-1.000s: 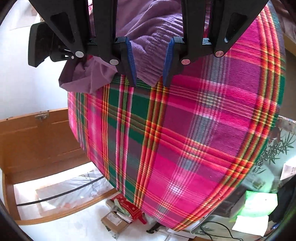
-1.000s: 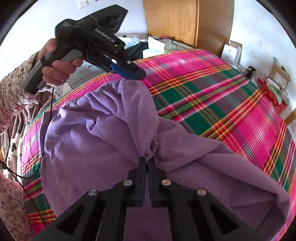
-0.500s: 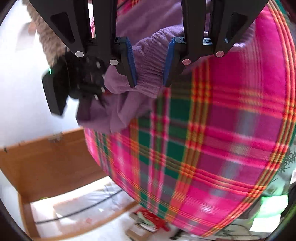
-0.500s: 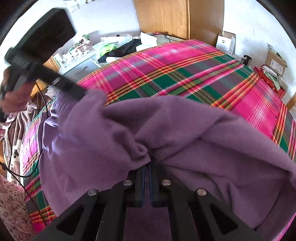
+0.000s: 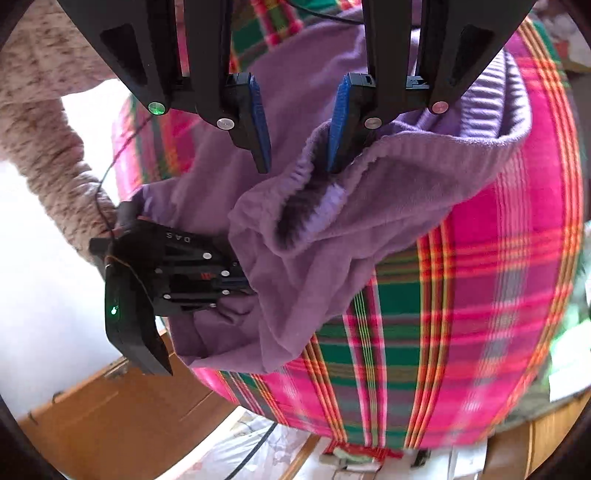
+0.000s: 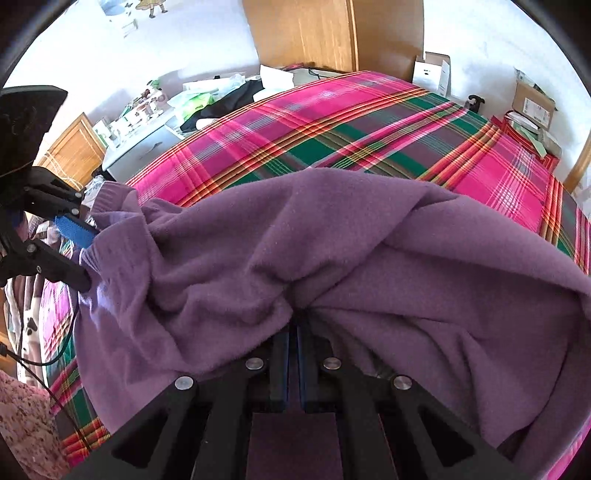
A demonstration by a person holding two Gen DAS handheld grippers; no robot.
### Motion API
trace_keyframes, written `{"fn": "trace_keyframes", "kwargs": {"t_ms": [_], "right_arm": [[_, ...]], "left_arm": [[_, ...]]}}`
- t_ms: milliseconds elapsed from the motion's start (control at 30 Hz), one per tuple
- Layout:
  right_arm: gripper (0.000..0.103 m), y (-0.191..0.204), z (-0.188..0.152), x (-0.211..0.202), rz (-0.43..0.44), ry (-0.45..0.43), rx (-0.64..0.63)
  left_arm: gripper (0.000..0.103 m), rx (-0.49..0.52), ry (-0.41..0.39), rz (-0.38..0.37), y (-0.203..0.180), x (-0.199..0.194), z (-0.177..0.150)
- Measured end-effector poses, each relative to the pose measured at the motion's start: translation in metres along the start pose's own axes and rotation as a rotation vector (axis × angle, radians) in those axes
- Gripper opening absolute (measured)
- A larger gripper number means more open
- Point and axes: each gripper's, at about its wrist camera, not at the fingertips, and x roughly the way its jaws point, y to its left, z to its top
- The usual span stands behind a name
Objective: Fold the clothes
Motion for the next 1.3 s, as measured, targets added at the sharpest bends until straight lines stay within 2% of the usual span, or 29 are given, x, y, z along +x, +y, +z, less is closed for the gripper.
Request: {"fn": "trace_keyframes", "kwargs": {"t_ms": [167,333,433,467,533,767,833,900,967,1000,1067,1133,1200,1233,1267,1300], "right_arm": [[0.004,0.0,-0.001,0.001,-0.005,-0.006,0.005],[0.004,-0.001,-0.003,0.0,0.001,-0.016,0.022],[0.003,-0.001,-0.002,-0.001,-0.02,-0.023,0.026],[0.002,-0.002,-0.001,-0.004,-0.033,-0.034,0.028],[0.0,-0.006,0.003,-0.011,-0.046,-0.066,0.042],[0.0,-0.021,0.033,-0.038,-0.106,-0.178,0.083],[0.0,-0.021,0.038,-0.041,-0.08,-0.188,0.082],[0.0,-0.019,0.041,-0.045,-0.05,-0.197,0.078],[0.001,-0.013,0.039,-0.042,-0.037,-0.181,0.059],[0.001,-0.011,0.037,-0.04,-0.037,-0.169,0.055],[0.001,-0.008,0.033,-0.036,-0.032,-0.148,0.052],[0.002,-0.007,0.028,-0.035,-0.013,-0.14,0.062],[0.002,-0.006,0.022,-0.035,0.017,-0.138,0.067],[0.004,-0.006,0.019,-0.037,0.027,-0.138,0.069],[0.006,-0.006,0.017,-0.038,0.029,-0.139,0.071],[0.007,-0.006,0.016,-0.038,0.03,-0.137,0.074]], "left_arm": [[0.032,0.088,-0.095,0.057,-0.015,-0.006,0.013],[0.032,0.105,-0.052,0.041,-0.023,0.011,0.027],[0.031,0.066,-0.043,0.009,-0.023,0.017,0.033],[0.02,0.051,-0.054,0.007,-0.021,0.015,0.036],[0.008,0.02,-0.076,0.004,-0.016,0.013,0.042],[0.005,-0.14,-0.234,0.014,0.029,-0.022,0.065],[0.005,-0.176,-0.277,0.016,0.043,-0.033,0.07],[0.005,-0.205,-0.26,-0.016,0.051,-0.03,0.07],[0.011,-0.22,-0.225,-0.044,0.055,-0.024,0.068],[0.014,-0.197,-0.208,-0.037,0.051,-0.021,0.065],[0.029,-0.123,-0.187,-0.013,0.038,-0.015,0.06],[0.034,-0.045,-0.186,0.005,0.023,-0.012,0.056],[0.034,0.032,-0.184,0.008,0.008,-0.01,0.053],[0.042,0.063,-0.174,-0.006,0.006,-0.01,0.052],[0.058,0.085,-0.168,-0.015,0.005,-0.01,0.051],[0.064,0.104,-0.167,-0.021,0.004,-0.01,0.05]]}}
